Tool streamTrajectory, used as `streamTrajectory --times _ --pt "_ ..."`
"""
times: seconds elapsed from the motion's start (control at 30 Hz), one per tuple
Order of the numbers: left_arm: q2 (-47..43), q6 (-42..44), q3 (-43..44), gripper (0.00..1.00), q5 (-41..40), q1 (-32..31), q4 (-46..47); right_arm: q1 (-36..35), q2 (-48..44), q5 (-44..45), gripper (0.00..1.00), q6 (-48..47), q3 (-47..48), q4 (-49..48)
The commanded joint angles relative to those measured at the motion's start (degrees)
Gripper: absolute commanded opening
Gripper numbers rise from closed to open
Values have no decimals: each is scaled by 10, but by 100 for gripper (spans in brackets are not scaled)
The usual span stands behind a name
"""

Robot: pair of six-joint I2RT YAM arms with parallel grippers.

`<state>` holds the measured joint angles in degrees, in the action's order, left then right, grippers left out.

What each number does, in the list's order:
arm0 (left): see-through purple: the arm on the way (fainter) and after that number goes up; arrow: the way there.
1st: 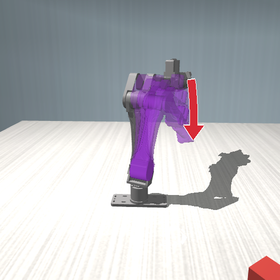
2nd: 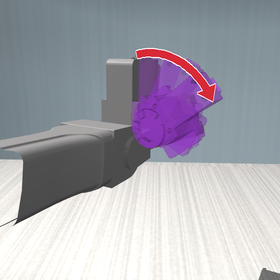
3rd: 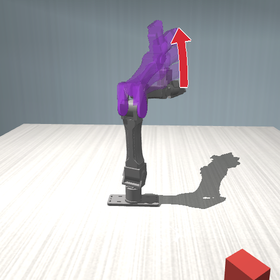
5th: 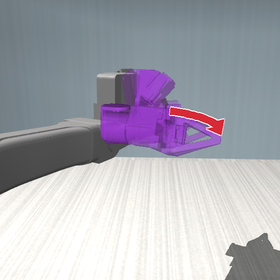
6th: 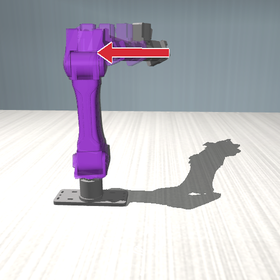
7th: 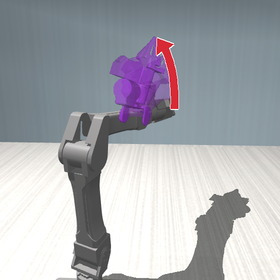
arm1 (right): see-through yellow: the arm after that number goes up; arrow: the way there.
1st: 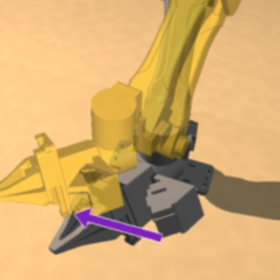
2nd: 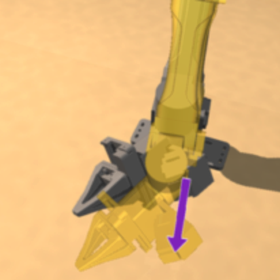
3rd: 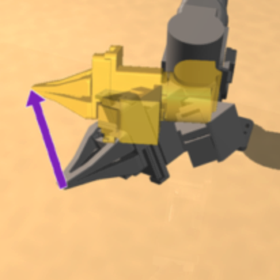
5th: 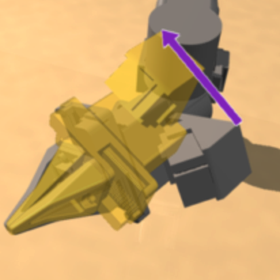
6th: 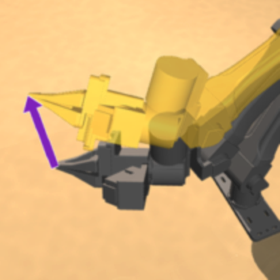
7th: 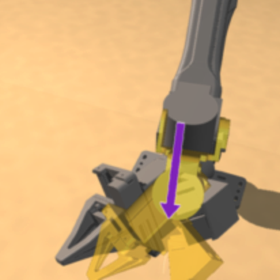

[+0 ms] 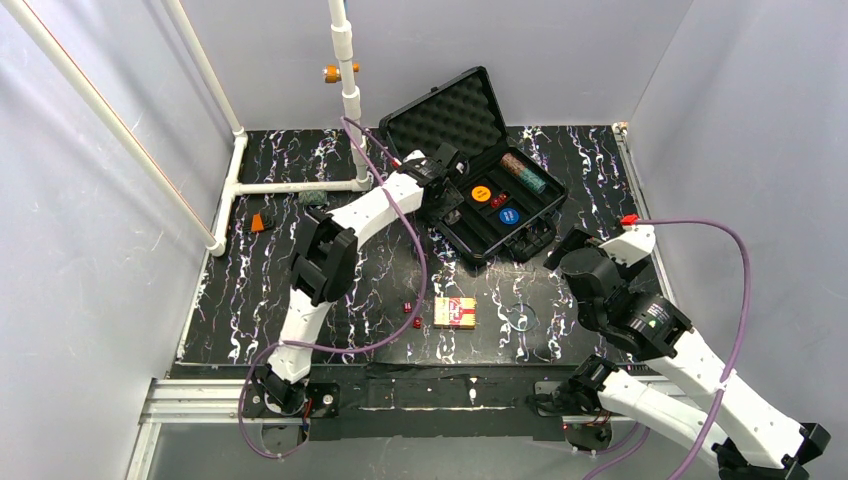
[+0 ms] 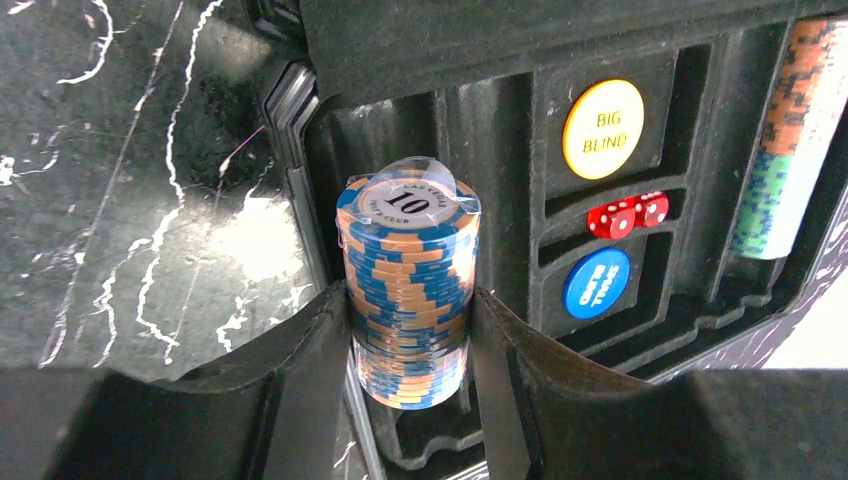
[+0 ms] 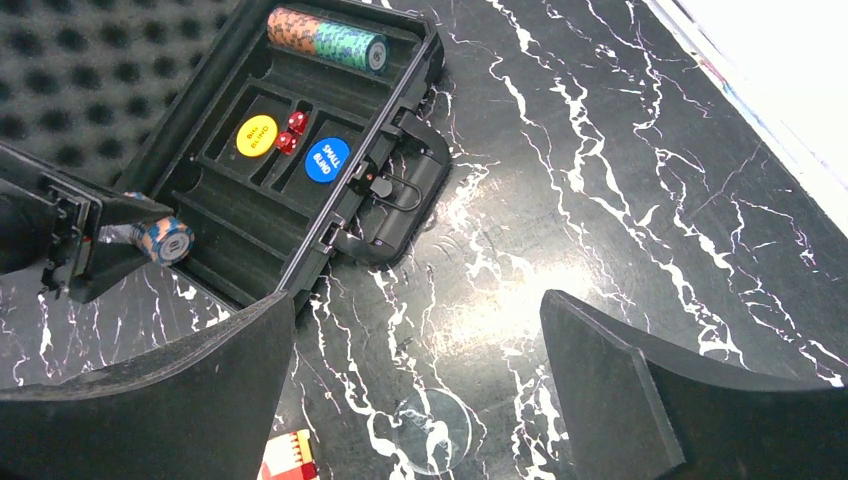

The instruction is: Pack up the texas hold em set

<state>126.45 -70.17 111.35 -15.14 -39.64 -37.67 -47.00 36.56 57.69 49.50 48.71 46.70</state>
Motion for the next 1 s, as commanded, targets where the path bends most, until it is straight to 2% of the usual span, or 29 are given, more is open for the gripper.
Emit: streamTrajectory --times 0.0,0.47,0.7,0.97 --pt "0 -59 37 0 -36 -7 44 -4 8 5 100 10 30 3" --pt "59 -72 107 0 -49 -12 59 -4 21 -16 100 7 23 -13" --pt "69 -86 109 0 -51 -12 63 -4 16 -15 100 0 18 -15" --pt "69 -92 103 8 -57 -12 72 -4 15 -18 100 -3 11 -20"
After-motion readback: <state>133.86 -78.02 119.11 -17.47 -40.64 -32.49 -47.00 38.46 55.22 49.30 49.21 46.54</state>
